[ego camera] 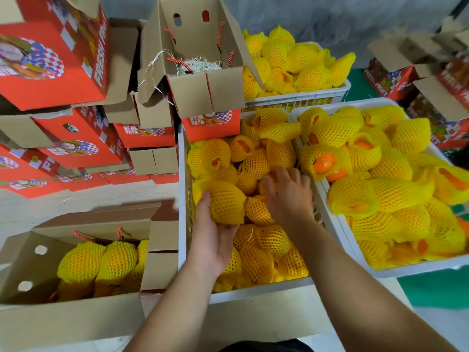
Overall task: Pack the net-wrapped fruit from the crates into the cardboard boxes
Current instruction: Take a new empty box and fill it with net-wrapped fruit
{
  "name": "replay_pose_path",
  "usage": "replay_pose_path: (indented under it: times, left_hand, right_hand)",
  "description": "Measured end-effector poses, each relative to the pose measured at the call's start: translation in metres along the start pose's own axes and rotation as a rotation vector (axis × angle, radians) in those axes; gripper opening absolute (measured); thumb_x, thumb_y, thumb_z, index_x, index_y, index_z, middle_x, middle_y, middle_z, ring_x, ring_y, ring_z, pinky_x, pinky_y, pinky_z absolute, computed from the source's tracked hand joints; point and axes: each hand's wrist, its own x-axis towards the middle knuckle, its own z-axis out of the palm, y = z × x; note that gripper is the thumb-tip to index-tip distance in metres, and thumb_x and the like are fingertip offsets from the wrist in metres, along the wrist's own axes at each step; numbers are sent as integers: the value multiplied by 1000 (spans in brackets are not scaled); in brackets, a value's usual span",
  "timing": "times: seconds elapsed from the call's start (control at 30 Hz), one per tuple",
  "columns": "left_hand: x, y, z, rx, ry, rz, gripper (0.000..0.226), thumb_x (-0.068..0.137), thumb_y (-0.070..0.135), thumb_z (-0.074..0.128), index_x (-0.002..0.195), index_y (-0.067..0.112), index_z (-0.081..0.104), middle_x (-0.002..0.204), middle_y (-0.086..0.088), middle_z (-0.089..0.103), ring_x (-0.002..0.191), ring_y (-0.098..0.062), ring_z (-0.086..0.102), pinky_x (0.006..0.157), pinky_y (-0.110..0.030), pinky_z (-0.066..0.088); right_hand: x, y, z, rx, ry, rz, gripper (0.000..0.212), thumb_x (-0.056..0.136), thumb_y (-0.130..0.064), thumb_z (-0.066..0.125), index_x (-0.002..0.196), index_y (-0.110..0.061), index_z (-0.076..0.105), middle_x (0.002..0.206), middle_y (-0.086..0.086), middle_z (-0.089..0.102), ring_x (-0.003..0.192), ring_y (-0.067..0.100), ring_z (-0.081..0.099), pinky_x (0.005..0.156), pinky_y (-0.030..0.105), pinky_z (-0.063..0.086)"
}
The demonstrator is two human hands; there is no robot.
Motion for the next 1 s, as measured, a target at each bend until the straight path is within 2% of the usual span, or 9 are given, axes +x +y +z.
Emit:
replay_pose_path:
  times: [0.07,0.13,0.27,0.5,0.6,0.67,0.83,0.9,1.0]
  left_hand:
    - [3,3,-1,-42,21,2,53,95,60,56,135,26,65,131,-6,71,119,-24,70,101,-41,52]
    - [4,6,-2,-64,45,7,47,99,55,54,131,24,67,128,-7,73,116,-24,71,101,-41,53]
    - [4,10,-6,-77,66,-34,37,101,47,55,129,25,66,125,-8,74,114,-27,72,92,-41,58]
    - [2,25,-24,-10,64,-38,37,95,43,66,123,18,66,116,-6,76,101,-24,76,82,-43,62]
    - [0,39,-34,36,28,-2,29,94,38,69,116,18,68,105,-5,80,95,-24,78,75,-43,65]
    - [-4,55,-43,61,-26,-12,31,96,39,67,121,20,67,106,-4,80,95,-21,78,69,-37,63]
    - [-20,99,-78,186,-114,64,36,100,40,61,133,25,64,123,-6,75,111,-25,73,80,-40,61]
    - [-29,125,-97,187,-85,77,35,101,42,61,131,25,65,119,-5,76,108,-25,74,78,-39,62]
    - [-40,169,-135,161,-81,85,37,99,49,61,128,26,64,113,-4,78,104,-24,76,78,-37,63]
  right_hand:
    - [13,24,4,-432,-197,55,50,97,-41,47,141,-17,43,148,13,46,138,37,33,113,48,29]
    - [9,34,15,-540,-339,70,56,100,-43,47,147,-17,29,154,16,35,145,39,28,119,49,24]
    - [3,29,27,-554,-215,71,65,99,-47,55,145,-16,21,147,17,31,132,41,39,107,50,40]
    - [-11,20,13,-573,-179,212,77,91,-66,59,146,-17,33,147,15,43,136,39,34,111,50,33]
    - [-31,-8,5,-418,-51,226,95,80,-55,79,151,-18,28,148,13,40,137,43,36,110,57,33]
    - [-43,-34,2,-166,12,93,99,78,-39,87,153,-15,27,145,17,39,136,44,39,109,55,35]
    - [-83,-125,13,278,-35,39,107,70,-30,92,151,-30,22,132,16,55,121,36,50,88,43,45]
    - [-97,-162,31,390,-75,67,99,72,-28,90,150,-27,30,119,13,64,108,31,61,82,42,52]
    - [-113,-210,67,616,-64,128,71,78,-27,86,139,-27,48,108,-2,70,90,4,69,75,28,57]
